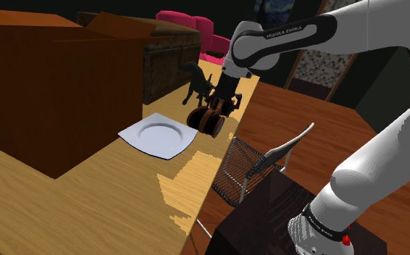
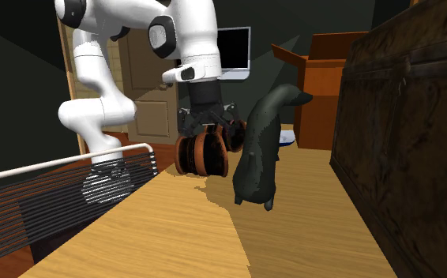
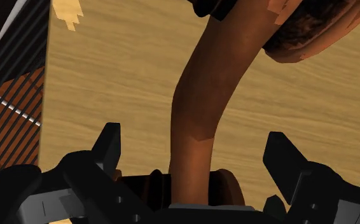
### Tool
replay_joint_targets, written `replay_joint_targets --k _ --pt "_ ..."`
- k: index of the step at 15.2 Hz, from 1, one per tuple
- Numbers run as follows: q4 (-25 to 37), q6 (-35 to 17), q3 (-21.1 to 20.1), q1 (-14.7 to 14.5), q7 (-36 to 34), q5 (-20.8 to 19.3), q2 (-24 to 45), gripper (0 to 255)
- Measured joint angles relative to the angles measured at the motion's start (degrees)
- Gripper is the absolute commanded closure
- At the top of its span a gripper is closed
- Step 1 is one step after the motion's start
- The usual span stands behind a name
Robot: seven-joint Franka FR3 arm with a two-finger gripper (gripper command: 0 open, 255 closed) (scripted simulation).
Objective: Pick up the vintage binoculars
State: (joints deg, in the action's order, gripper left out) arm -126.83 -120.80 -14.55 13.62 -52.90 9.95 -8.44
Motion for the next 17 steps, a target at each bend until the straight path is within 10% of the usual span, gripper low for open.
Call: replay_joint_targets --k 1,17 --pt "-0.1 -0.3 0.0 0.0 0.0 0.0 0.2 255" --pt "2.1 3.0 0.1 0.1 -0.3 -0.1 -0.9 255"
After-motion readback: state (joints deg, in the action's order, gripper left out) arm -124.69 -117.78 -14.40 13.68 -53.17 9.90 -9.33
